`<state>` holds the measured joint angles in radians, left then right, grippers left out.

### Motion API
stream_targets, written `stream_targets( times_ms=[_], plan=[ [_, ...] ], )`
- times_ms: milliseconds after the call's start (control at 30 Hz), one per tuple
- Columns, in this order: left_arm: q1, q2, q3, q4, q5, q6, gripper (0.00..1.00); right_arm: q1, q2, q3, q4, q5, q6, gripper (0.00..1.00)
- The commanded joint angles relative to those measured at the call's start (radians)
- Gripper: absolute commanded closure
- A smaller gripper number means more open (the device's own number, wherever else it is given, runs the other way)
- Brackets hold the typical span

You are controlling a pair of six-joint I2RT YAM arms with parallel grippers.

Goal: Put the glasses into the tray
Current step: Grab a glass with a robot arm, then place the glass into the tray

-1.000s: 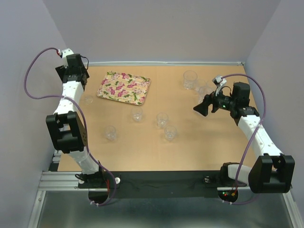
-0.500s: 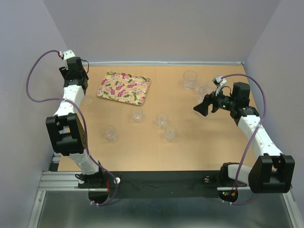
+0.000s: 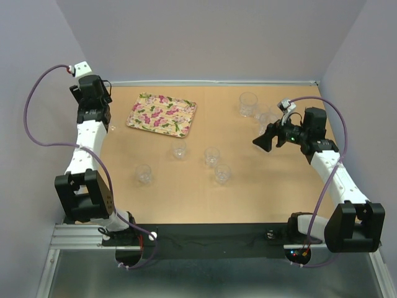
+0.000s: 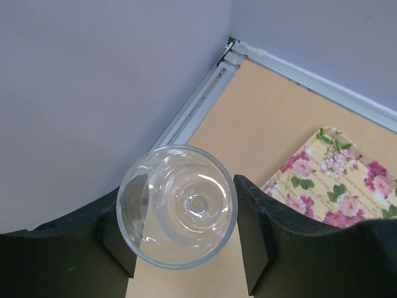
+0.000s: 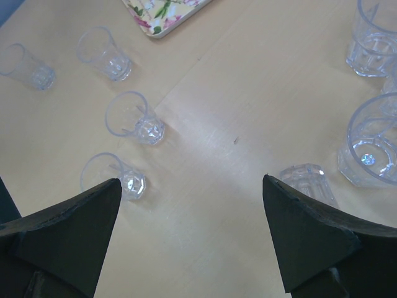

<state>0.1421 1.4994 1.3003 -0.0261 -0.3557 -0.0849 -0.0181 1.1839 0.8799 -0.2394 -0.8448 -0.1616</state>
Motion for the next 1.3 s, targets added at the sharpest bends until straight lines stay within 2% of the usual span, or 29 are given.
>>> stream_targets(
  times_ms=[0, 200, 500, 1000, 1100, 1267],
  plan=[
    [0.007, -0.083, 0.013, 0.083, 0.011, 0.019, 0.65, 0.001, -0.03, -0.021, 0.017, -0.005, -0.013, 0.0],
    [0.005, -0.068, 0.086, 0.066, 0.087, -0.009, 0.66, 0.001, -0.029, -0.024, 0.018, -0.002, -0.013, 0.0],
    [-0.013, 0.059, 0.221, 0.06, 0.207, -0.07, 0.66, 0.001, -0.026, -0.024, 0.017, 0.012, -0.021, 0.0],
    [-0.139, 0.428, 0.612, -0.04, 0.187, -0.05, 0.66, 0.001, -0.01, -0.021, 0.015, 0.027, -0.03, 0.0],
    [-0.19, 0.478, 0.694, -0.06, 0.163, -0.042, 0.66, 0.001, -0.01, -0.021, 0.015, 0.032, -0.033, 0.0],
    [-0.211, 0.564, 0.786, -0.089, 0.147, -0.039, 0.66, 0.001, -0.006, -0.018, 0.014, 0.033, -0.035, 0.0]
  ],
)
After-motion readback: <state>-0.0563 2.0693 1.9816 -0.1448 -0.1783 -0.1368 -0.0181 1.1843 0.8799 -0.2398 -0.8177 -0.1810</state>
